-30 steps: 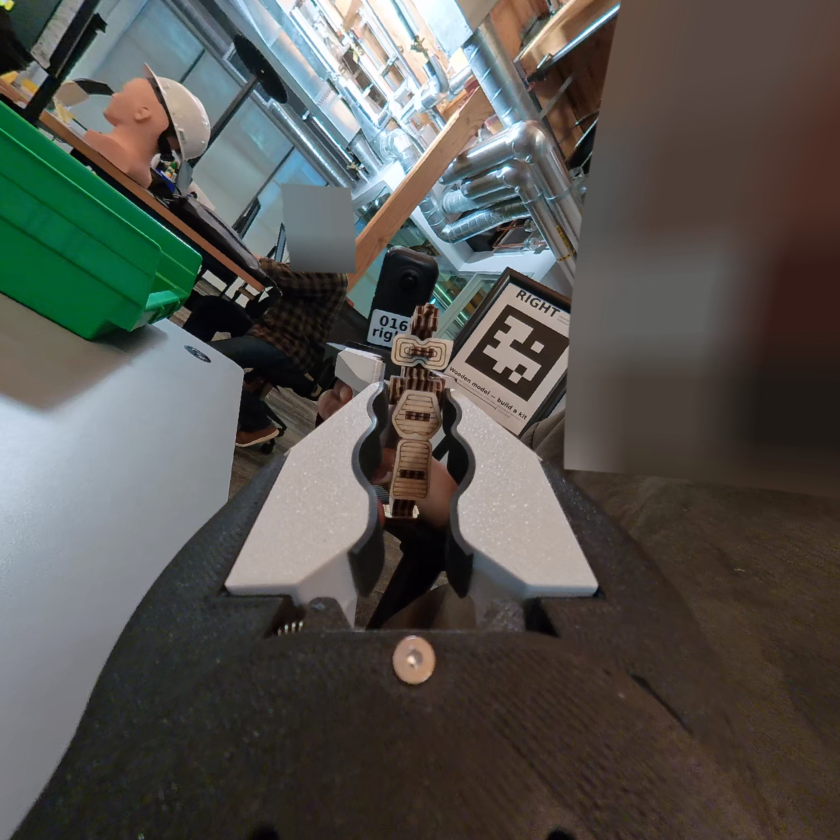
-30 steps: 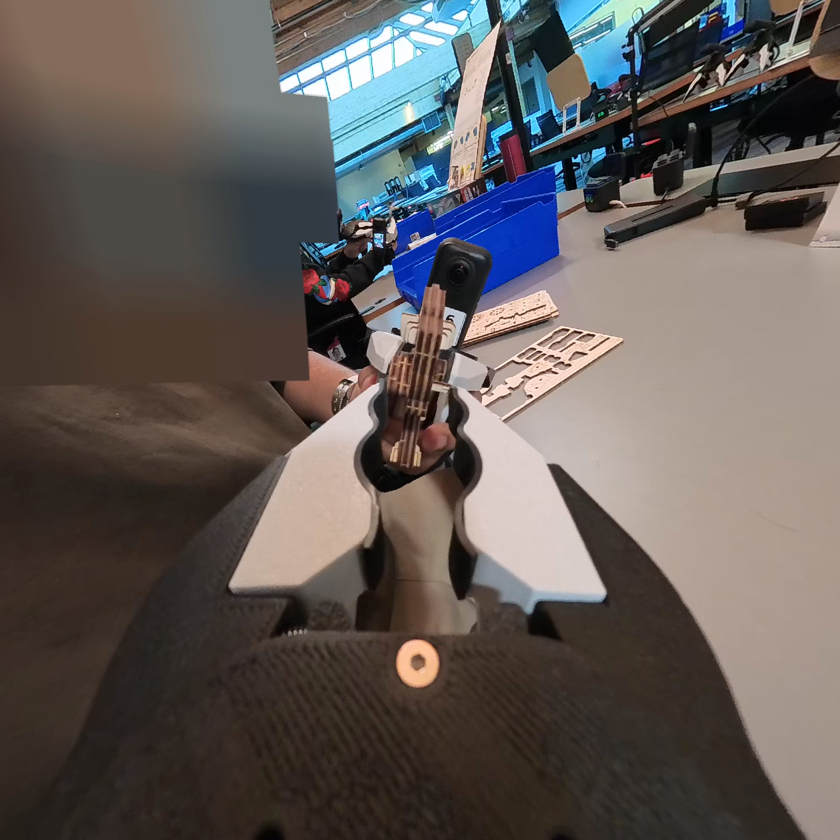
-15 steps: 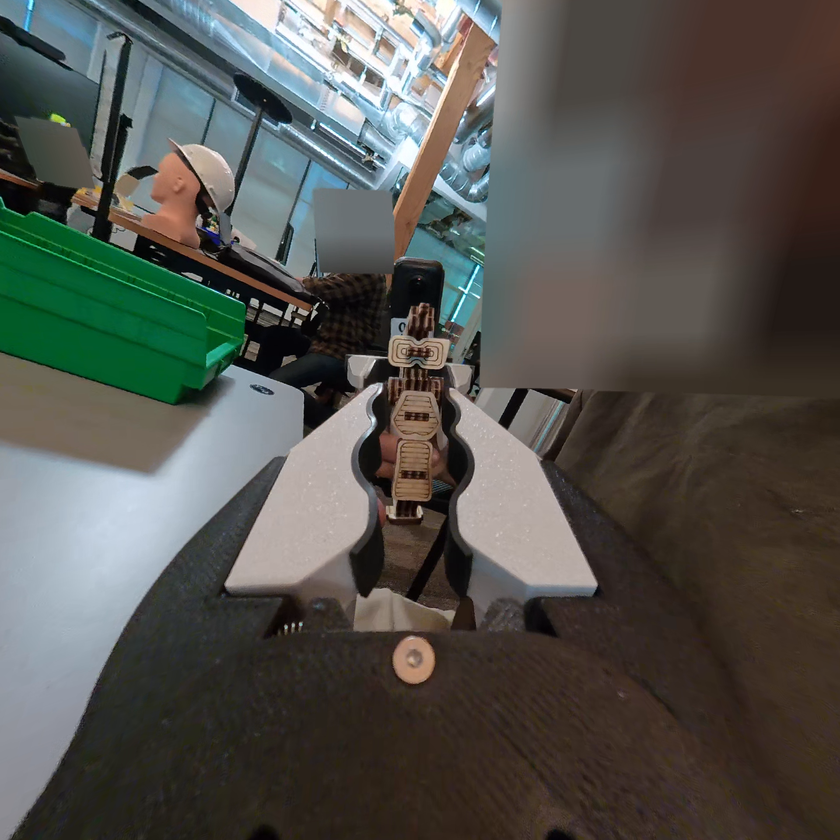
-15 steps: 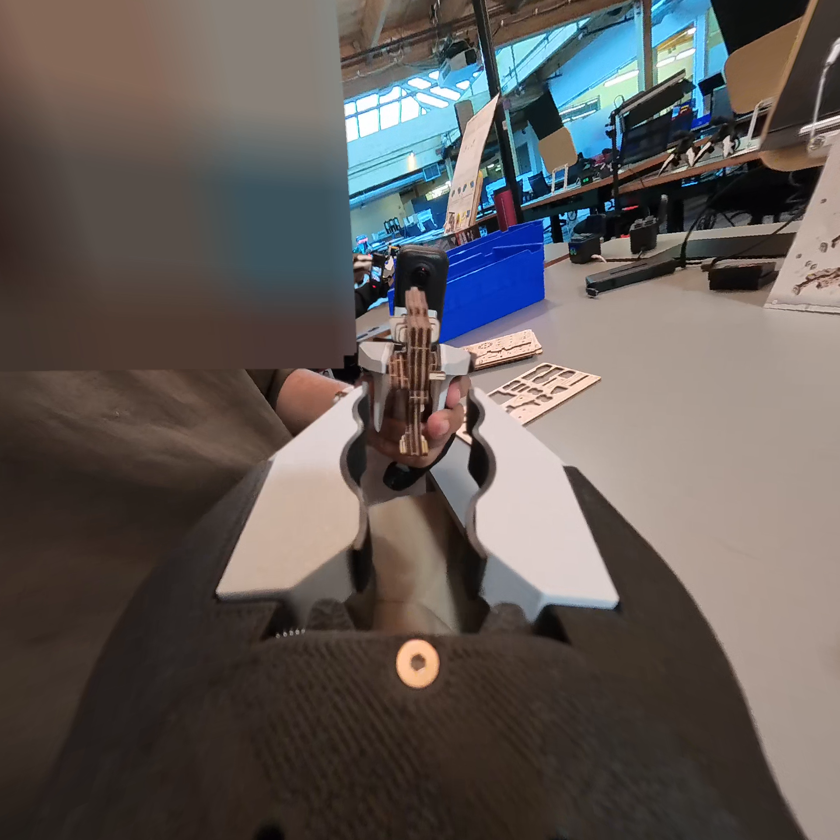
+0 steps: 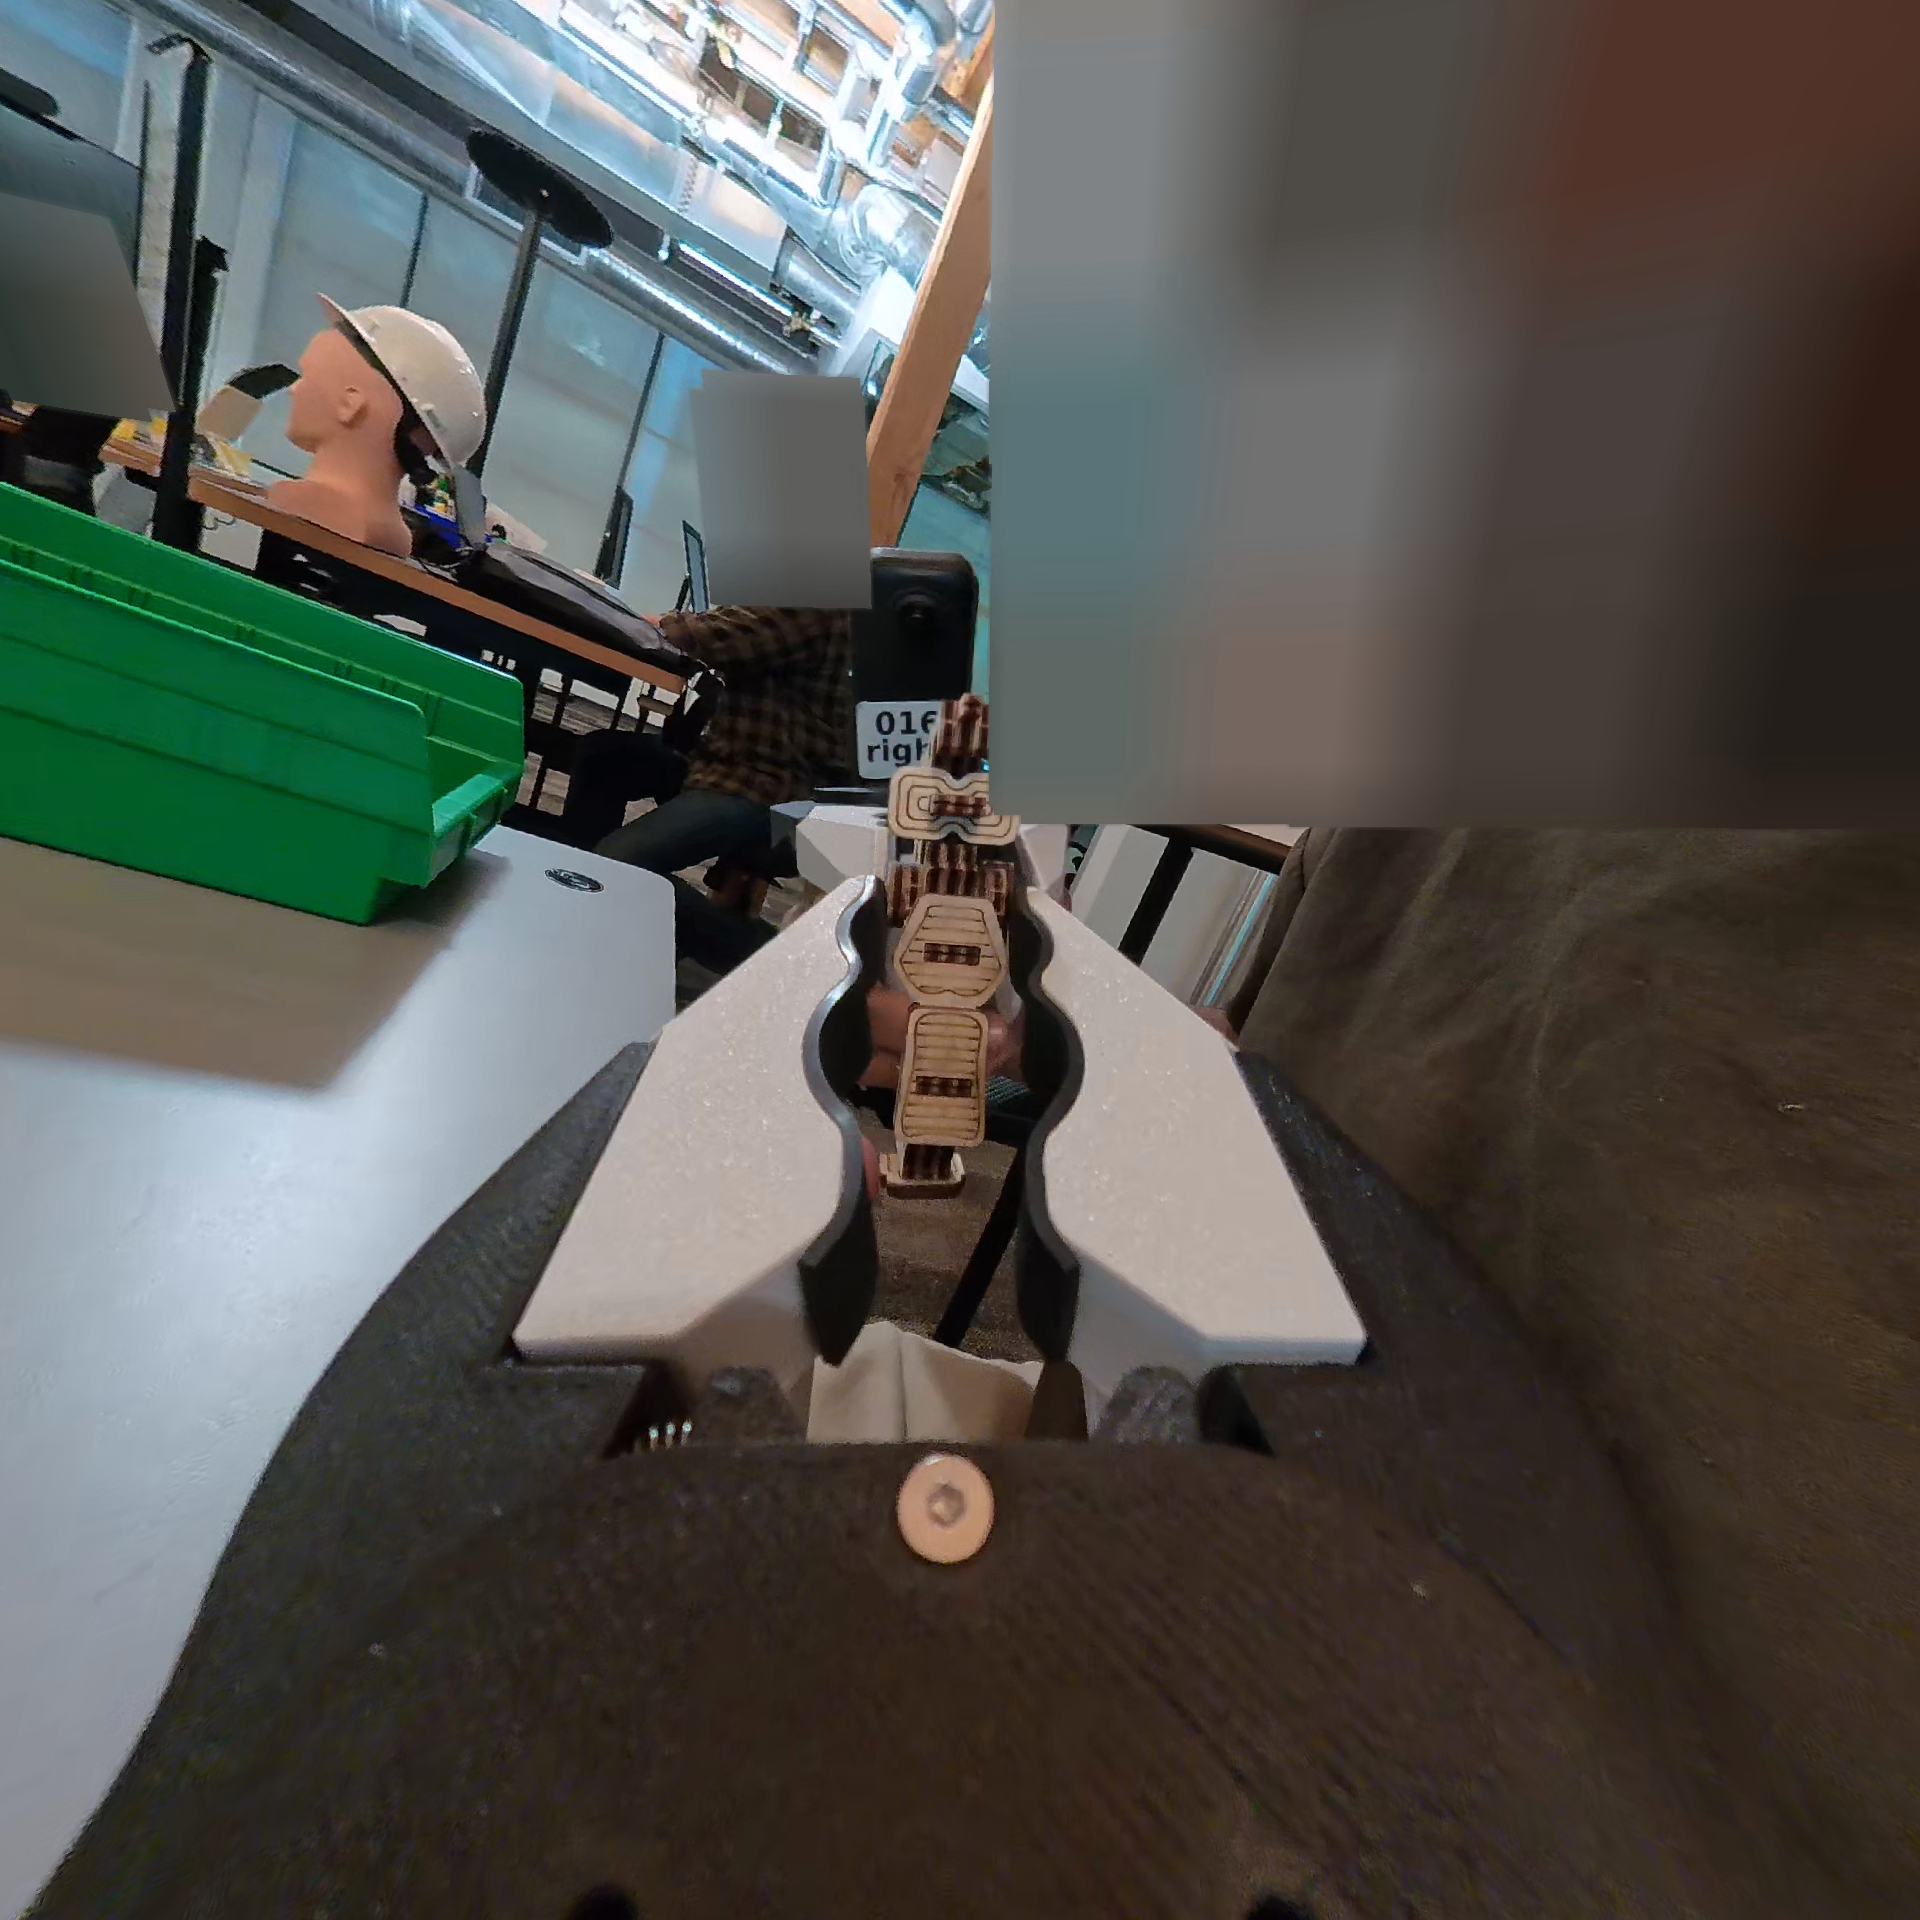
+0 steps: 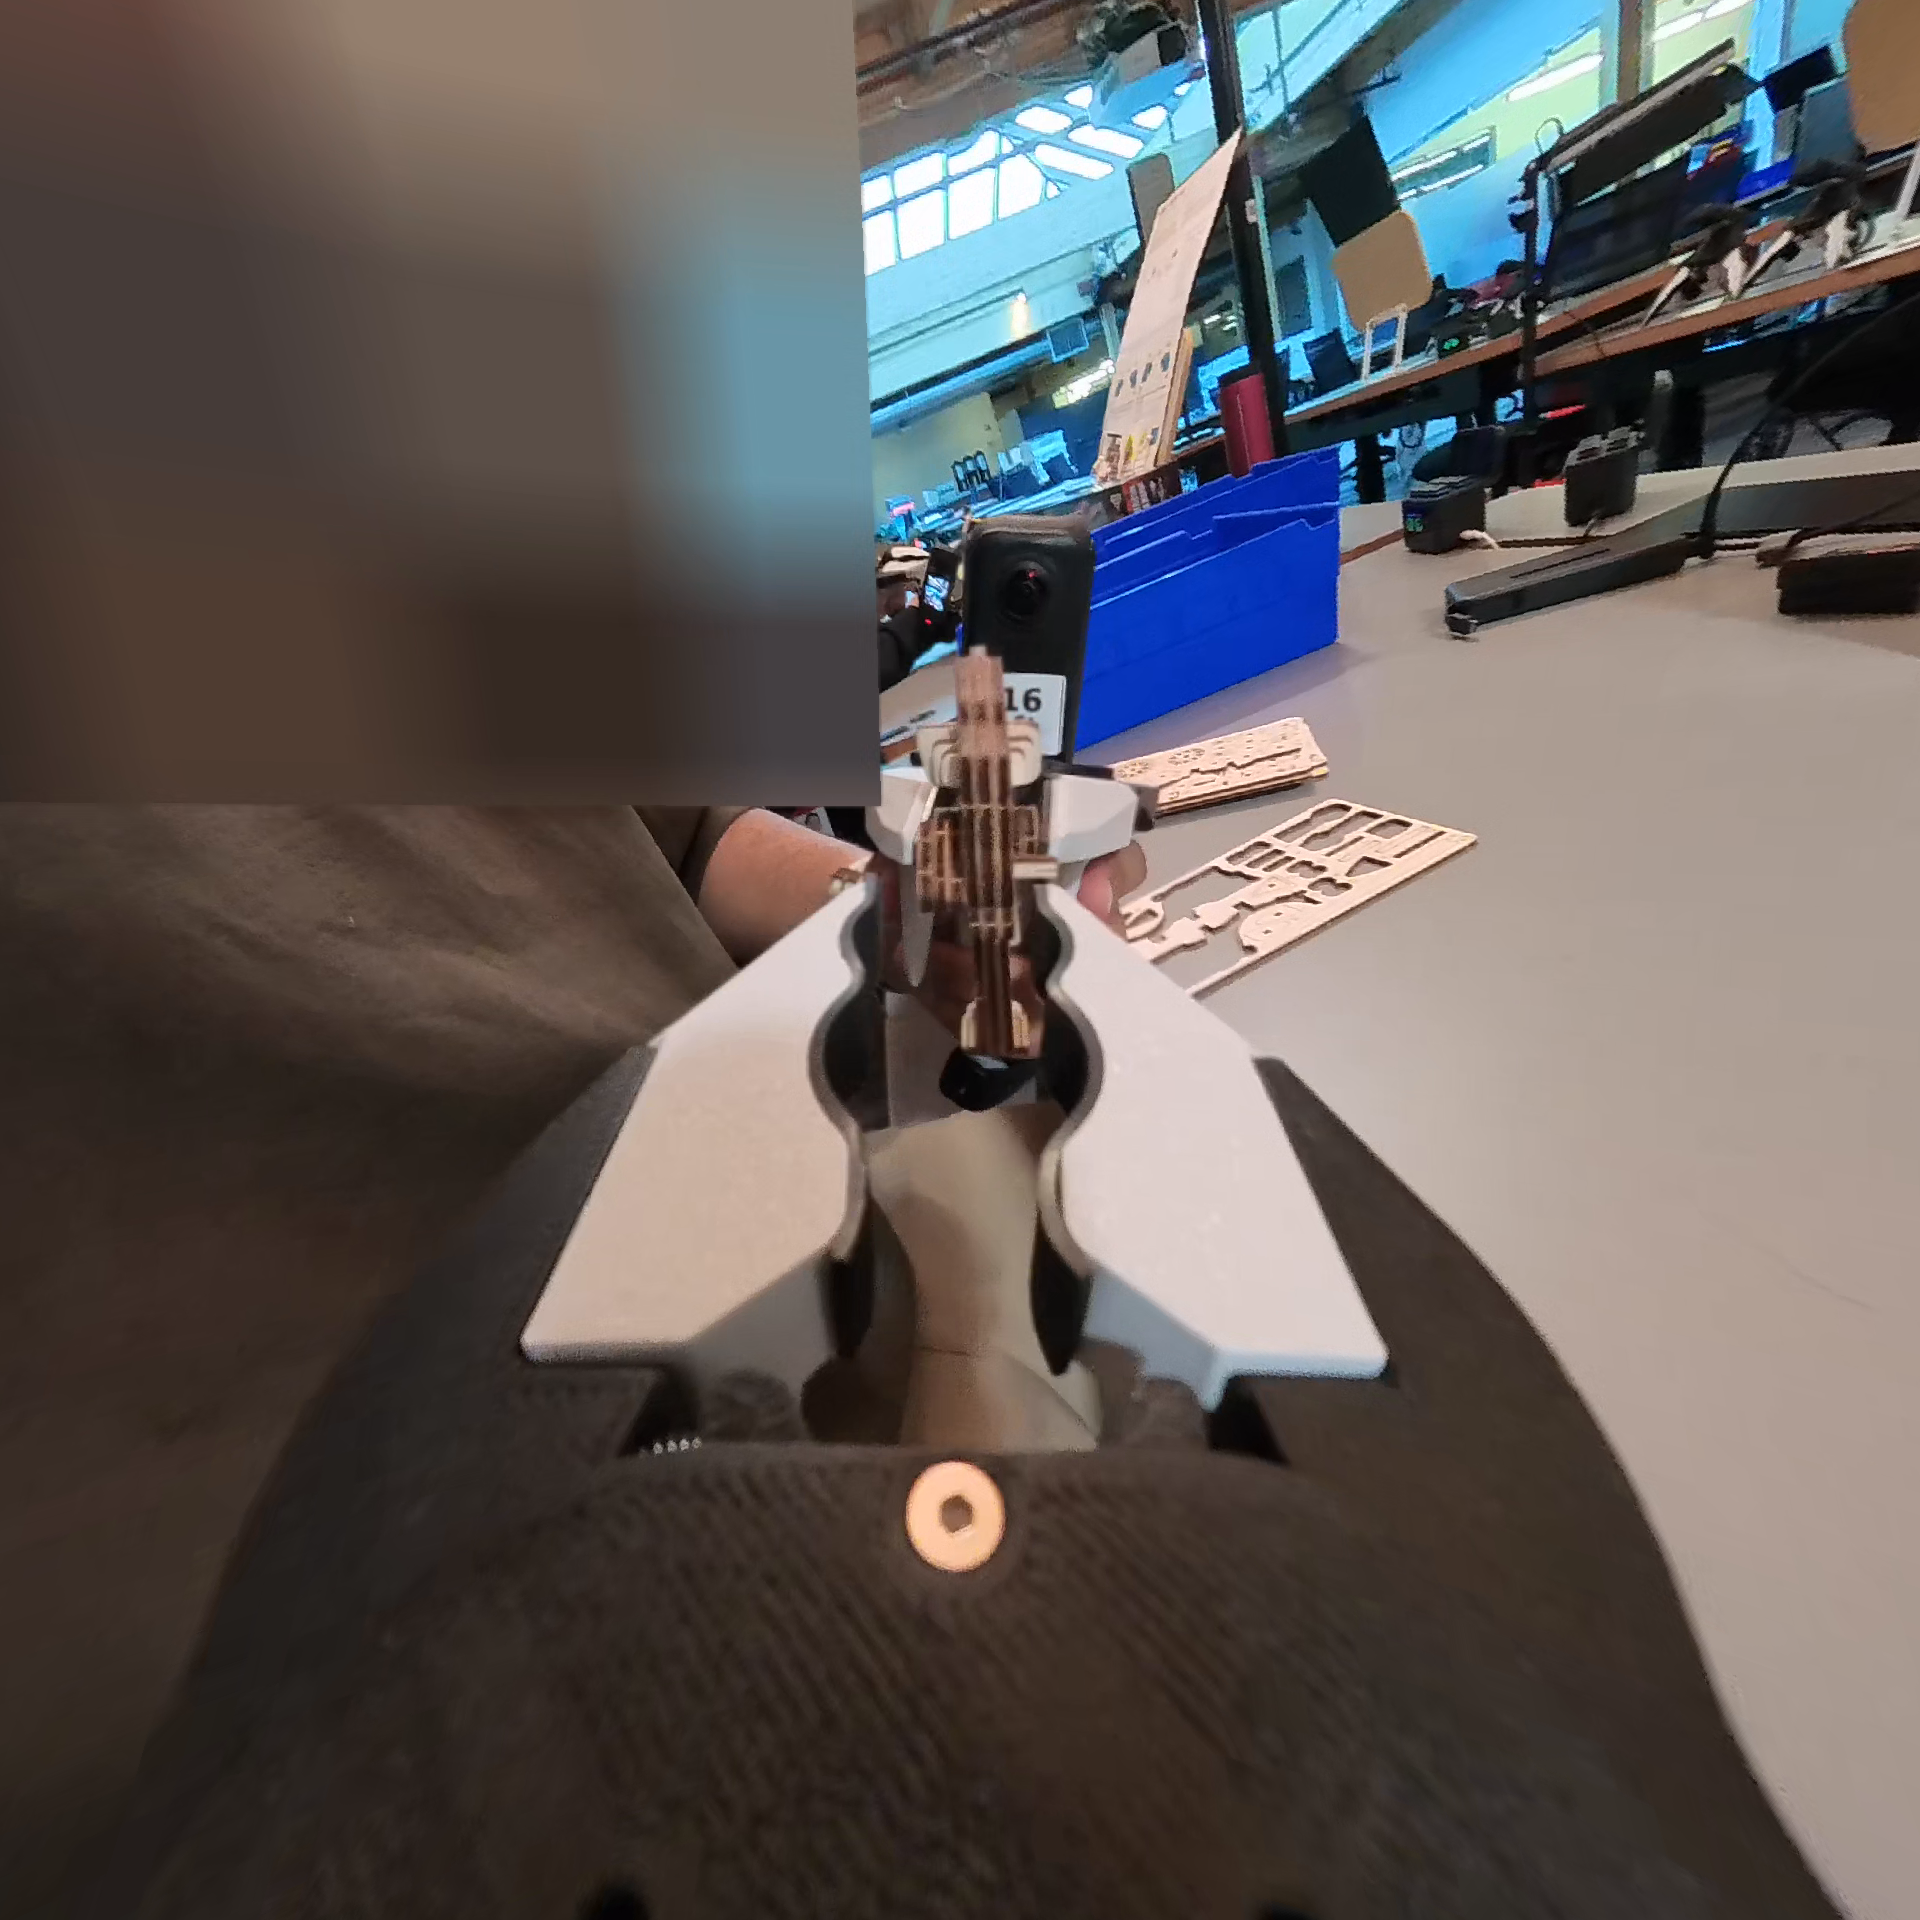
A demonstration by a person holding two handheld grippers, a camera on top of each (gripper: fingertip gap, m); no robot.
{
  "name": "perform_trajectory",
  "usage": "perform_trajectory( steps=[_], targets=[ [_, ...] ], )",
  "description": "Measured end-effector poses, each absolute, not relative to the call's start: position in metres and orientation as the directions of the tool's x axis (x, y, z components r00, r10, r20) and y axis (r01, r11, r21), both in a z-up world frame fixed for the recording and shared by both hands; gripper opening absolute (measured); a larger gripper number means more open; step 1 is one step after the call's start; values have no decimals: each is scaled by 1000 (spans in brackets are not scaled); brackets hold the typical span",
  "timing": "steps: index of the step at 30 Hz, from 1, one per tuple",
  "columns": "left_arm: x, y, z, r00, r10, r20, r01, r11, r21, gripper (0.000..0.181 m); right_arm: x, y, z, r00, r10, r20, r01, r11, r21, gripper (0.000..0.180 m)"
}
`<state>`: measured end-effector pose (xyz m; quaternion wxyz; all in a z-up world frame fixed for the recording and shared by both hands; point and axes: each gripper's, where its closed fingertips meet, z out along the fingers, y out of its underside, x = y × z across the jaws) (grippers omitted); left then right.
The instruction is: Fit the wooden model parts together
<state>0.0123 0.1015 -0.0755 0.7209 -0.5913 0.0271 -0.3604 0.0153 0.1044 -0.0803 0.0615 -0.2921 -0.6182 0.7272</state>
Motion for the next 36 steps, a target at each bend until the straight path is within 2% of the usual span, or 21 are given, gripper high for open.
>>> perform_trajectory(
  steps=[2, 10, 16, 22, 25, 28, 32, 36],
  targets=[
    [14, 101, -75, 735, -559, 383, 485, 39, -874, 19, 16, 105, -79, -823, 452, -344, 266, -228, -937, 17],
    [16, 100, -75, 724, -576, 379, 488, 39, -872, 20, 18, 103, -80, -827, 489, -277, 228, -159, -961, 16],
    [15, 102, -78, 727, -563, 393, 491, 27, -871, 19, 17, 105, -83, -824, 458, -333, 266, -206, -942, 16],
    [14, 102, -78, 718, -566, 406, 505, 21, -863, 19, 16, 105, -82, -816, 487, -310, 259, -171, -951, 16],
    [5, 109, -88, 750, -498, 435, 502, 1, -865, 20, 10, 115, -86, -789, 528, -314, 255, -183, -950, 17],
    [-8, 117, -108, 823, -398, 405, 426, -39, -904, 19, 0, 138, -83, -735, 605, -307, 216, -220, -951, 21],
    [-9, 120, -117, 856, -367, 364, 358, -87, -930, 19, -7, 143, -93, -675, 717, -173, 165, -82, -983, 23],
    [0, 118, -120, 835, -396, 382, 357, -139, -924, 19, -8, 133, -105, -674, 733, -91, 173, 37, -984, 26]
  ],
)
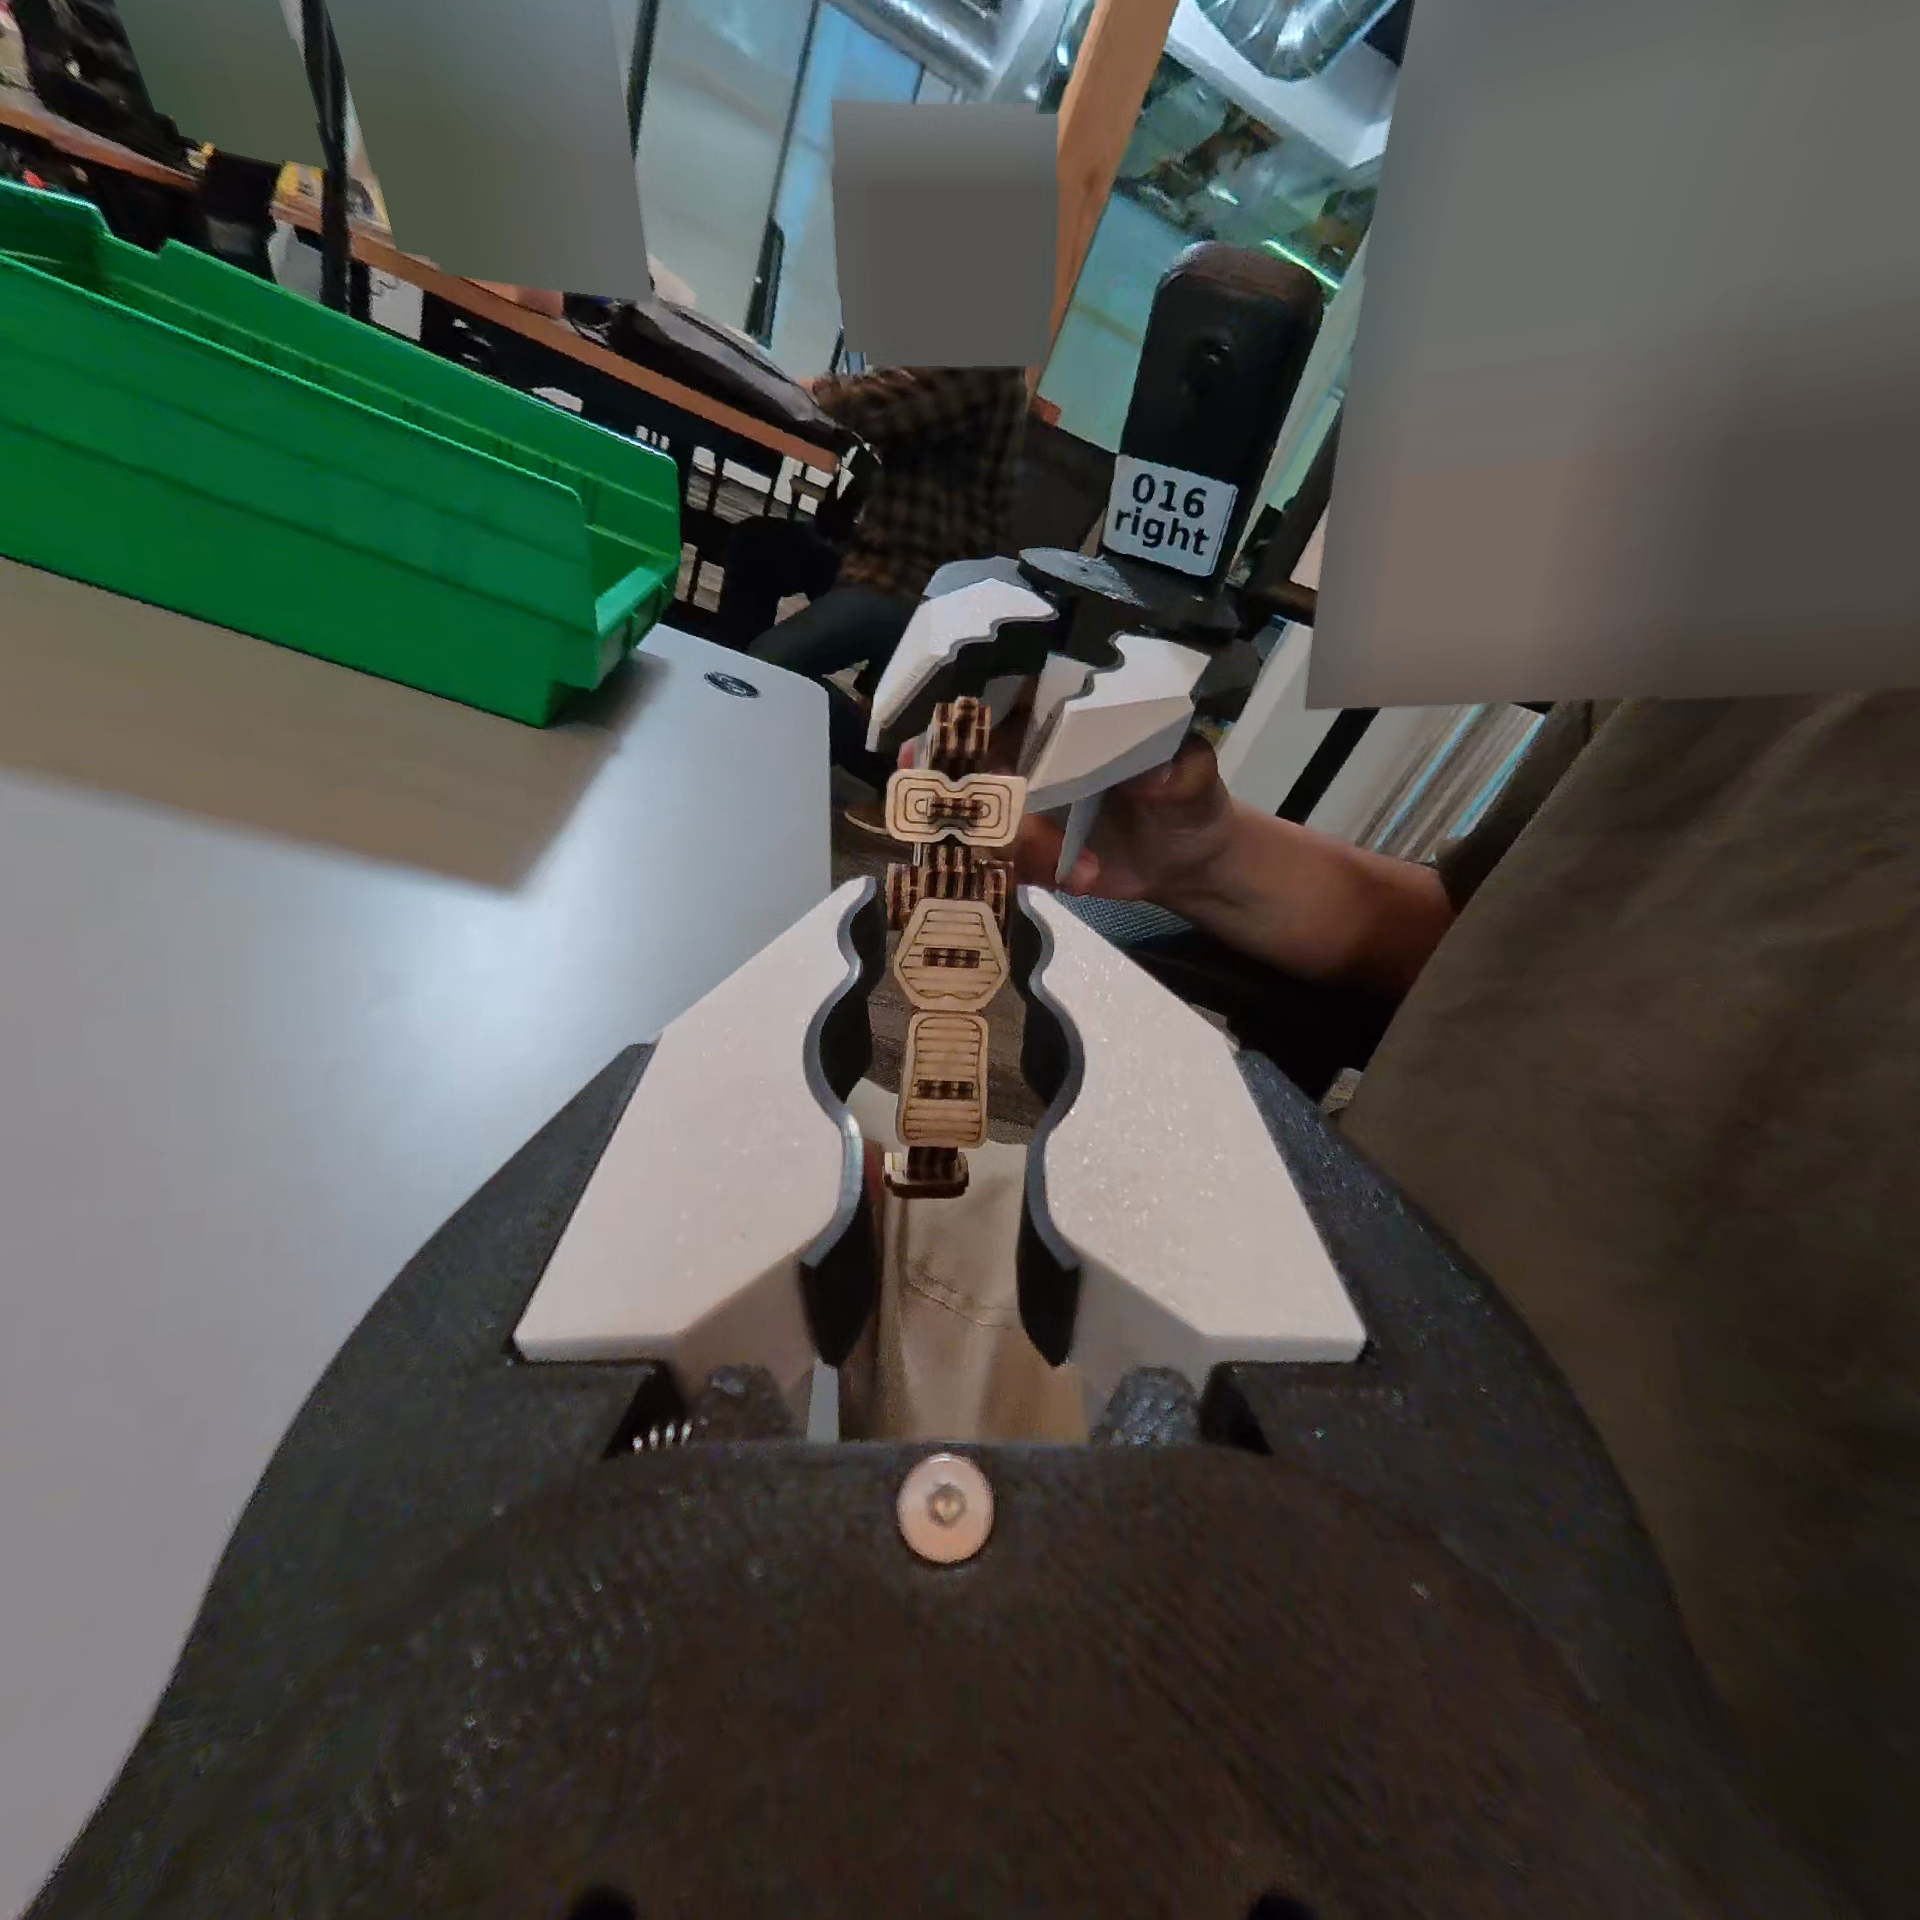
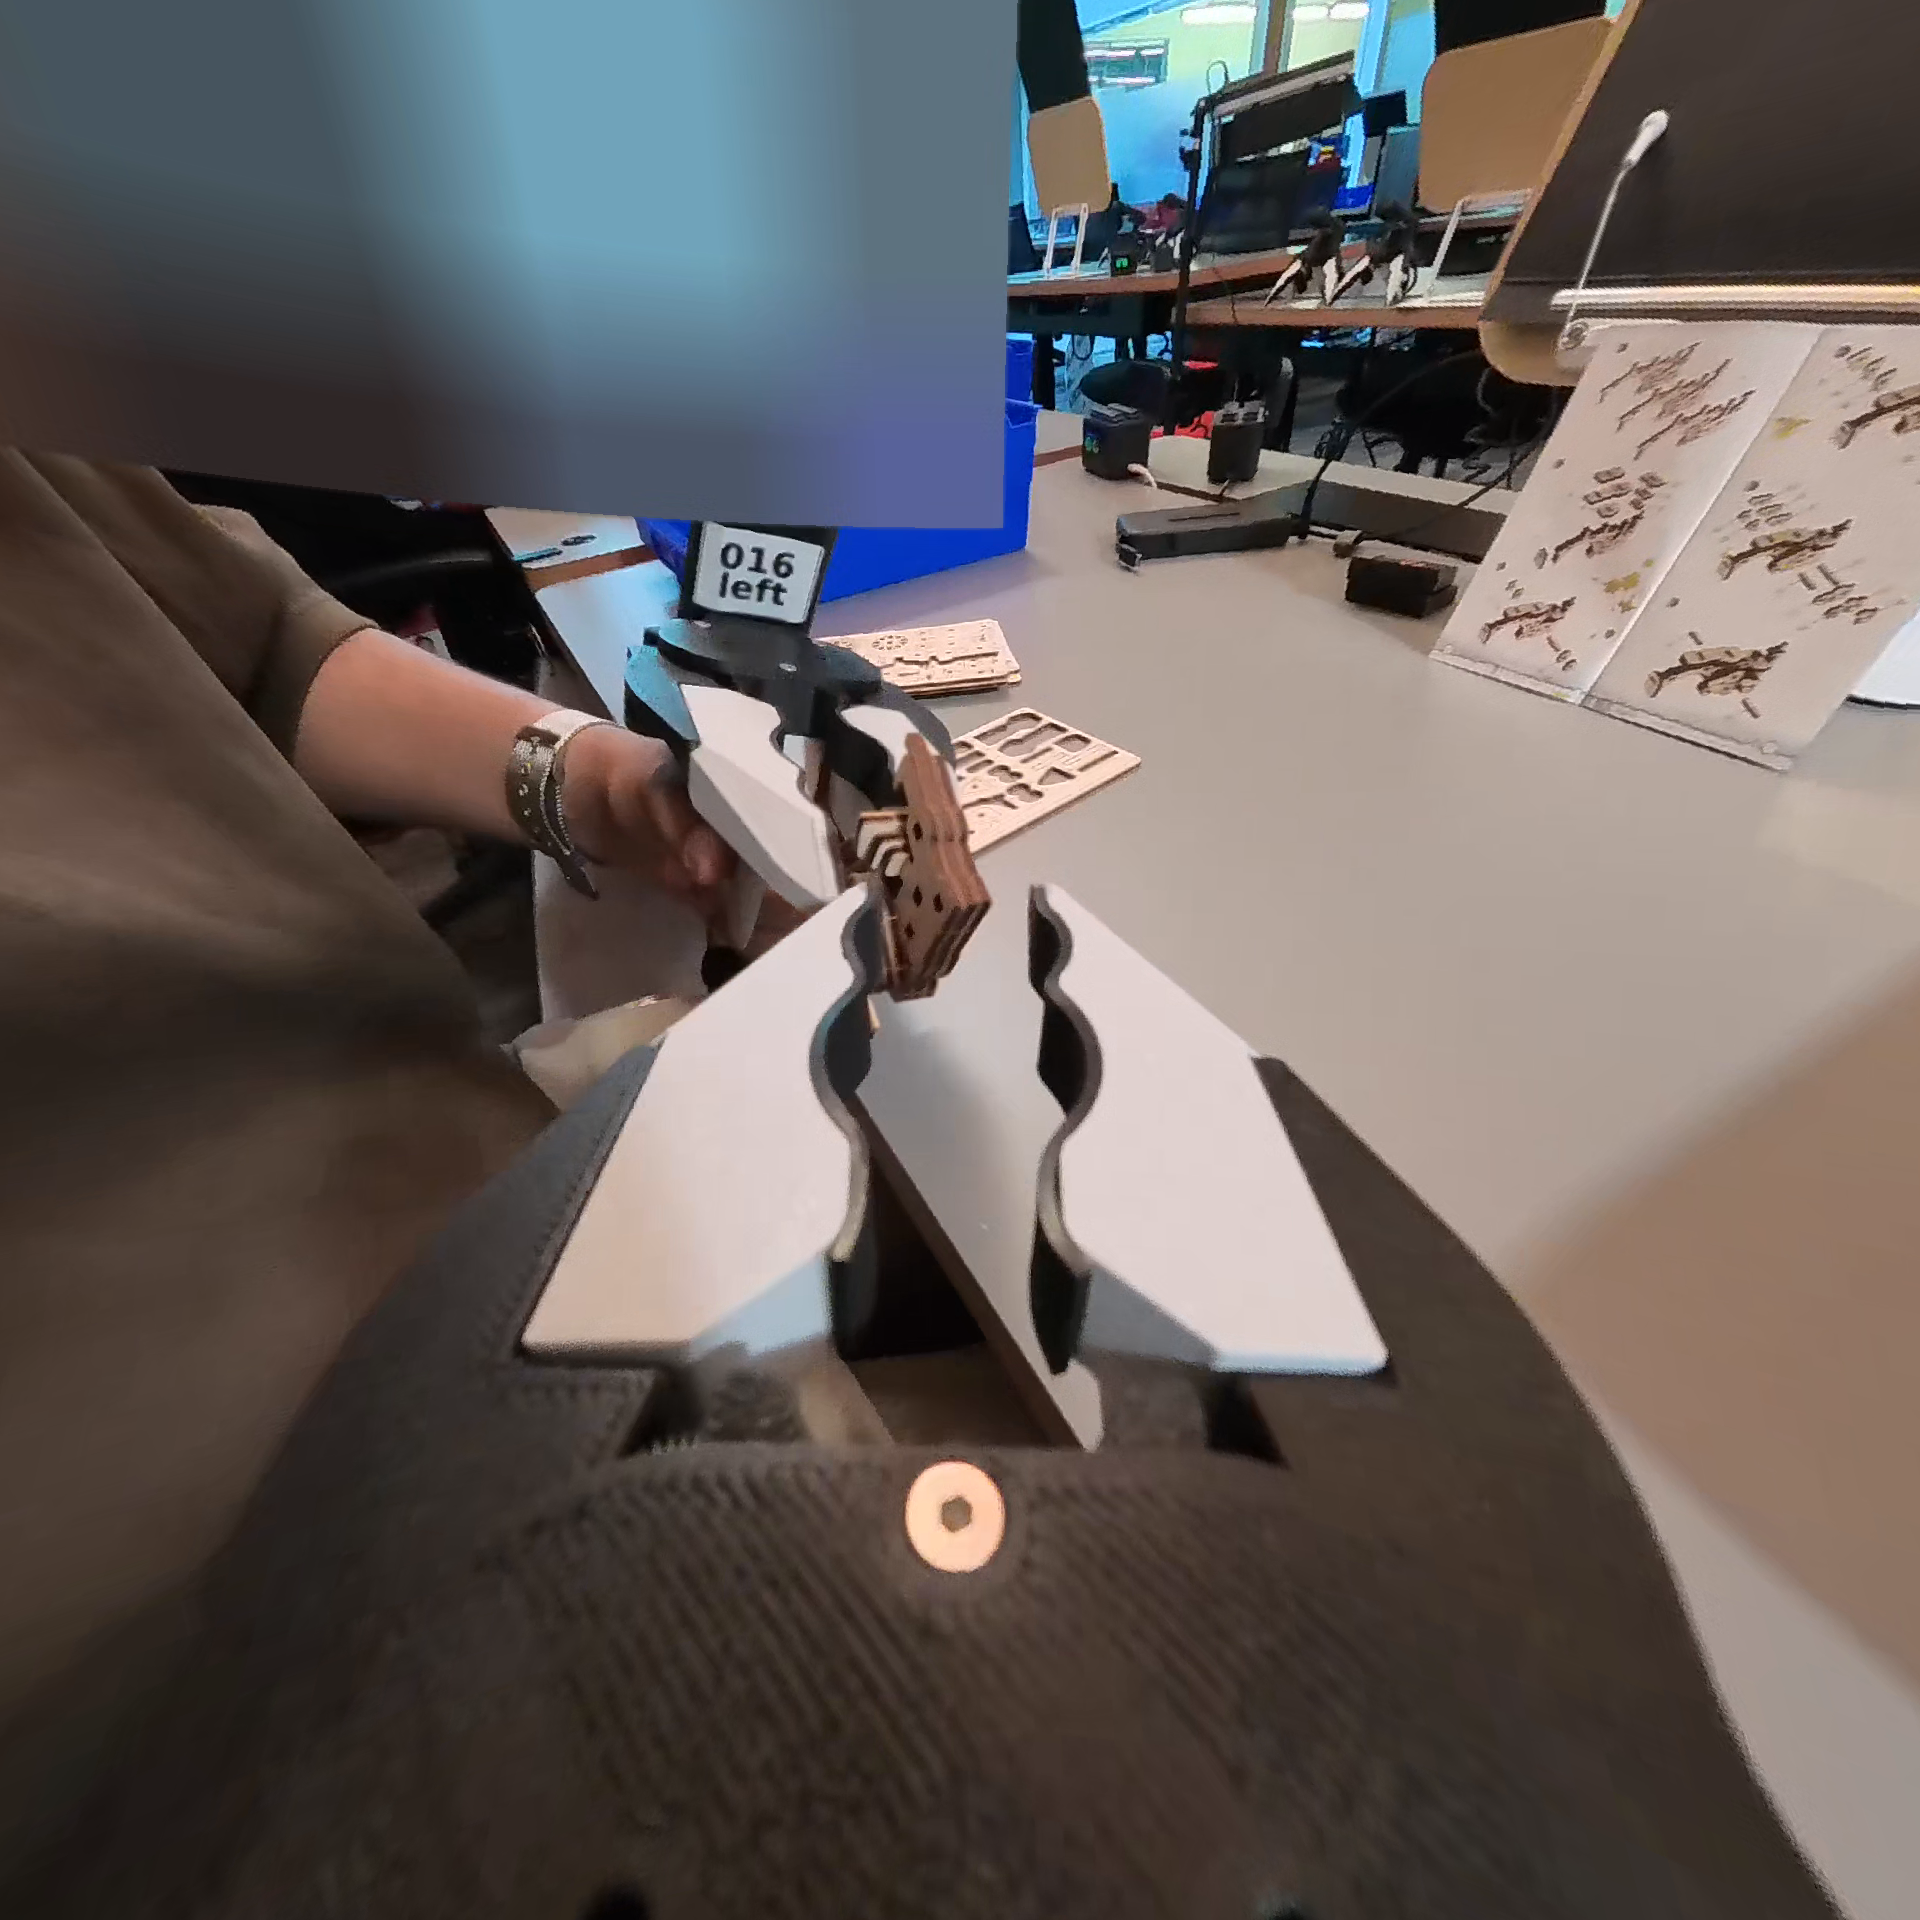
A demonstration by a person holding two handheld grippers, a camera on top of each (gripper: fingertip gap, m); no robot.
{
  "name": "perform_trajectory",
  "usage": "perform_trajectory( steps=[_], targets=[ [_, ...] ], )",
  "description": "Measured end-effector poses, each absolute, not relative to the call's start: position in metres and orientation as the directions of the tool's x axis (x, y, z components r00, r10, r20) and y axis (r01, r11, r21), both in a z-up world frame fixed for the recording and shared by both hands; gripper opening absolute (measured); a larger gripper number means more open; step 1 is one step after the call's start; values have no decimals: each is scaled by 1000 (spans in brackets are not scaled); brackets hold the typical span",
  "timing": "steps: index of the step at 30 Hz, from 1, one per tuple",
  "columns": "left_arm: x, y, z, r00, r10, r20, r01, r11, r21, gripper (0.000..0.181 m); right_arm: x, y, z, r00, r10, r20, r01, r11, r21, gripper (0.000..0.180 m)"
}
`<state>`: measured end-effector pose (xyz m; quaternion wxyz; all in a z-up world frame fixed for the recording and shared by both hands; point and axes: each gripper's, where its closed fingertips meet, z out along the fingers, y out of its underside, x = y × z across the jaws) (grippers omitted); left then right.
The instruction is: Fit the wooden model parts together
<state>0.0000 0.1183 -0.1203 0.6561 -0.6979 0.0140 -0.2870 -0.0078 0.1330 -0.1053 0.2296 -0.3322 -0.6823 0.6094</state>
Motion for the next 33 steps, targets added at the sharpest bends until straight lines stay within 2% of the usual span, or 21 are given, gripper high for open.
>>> perform_trajectory(
  steps=[4, 6, 10, 13, 18, 23, 26, 33],
  targets=[
    [9, 116, -125, 815, -426, 392, 337, -201, -920, 20, -2, 127, -115, -719, 679, -150, 242, 43, -969, 23],
    [11, 116, -129, 809, -431, 400, 331, -229, -915, 19, 1, 123, -122, -736, 655, -168, 271, 58, -961, 12],
    [11, 116, -129, 787, -432, 440, 370, -240, -898, 20, 2, 122, -121, -743, 643, -186, 285, 53, -957, 10],
    [0, 119, -128, 785, -385, 486, 434, -218, -874, 41, 0, 127, -119, -723, 658, -212, 296, 19, -955, 7],
    [-10, 123, -133, 789, -331, 519, 464, -234, -854, 53, -8, 142, -118, -673, 680, -290, 325, -81, -942, 7],
    [-22, 130, -160, 809, -176, 561, 485, -339, -806, 52, -17, 155, -113, -634, 676, -375, 308, -224, -925, 7],
    [-15, 129, -158, 789, -218, 574, 489, -342, -802, 44, -17, 157, -101, -646, 630, -431, 282, -328, -902, 7],
    [-15, 123, -135, 691, -328, 644, 583, -274, -765, 28, -16, 159, -96, -652, 635, -413, 254, -330, -909, 7]
  ],
)
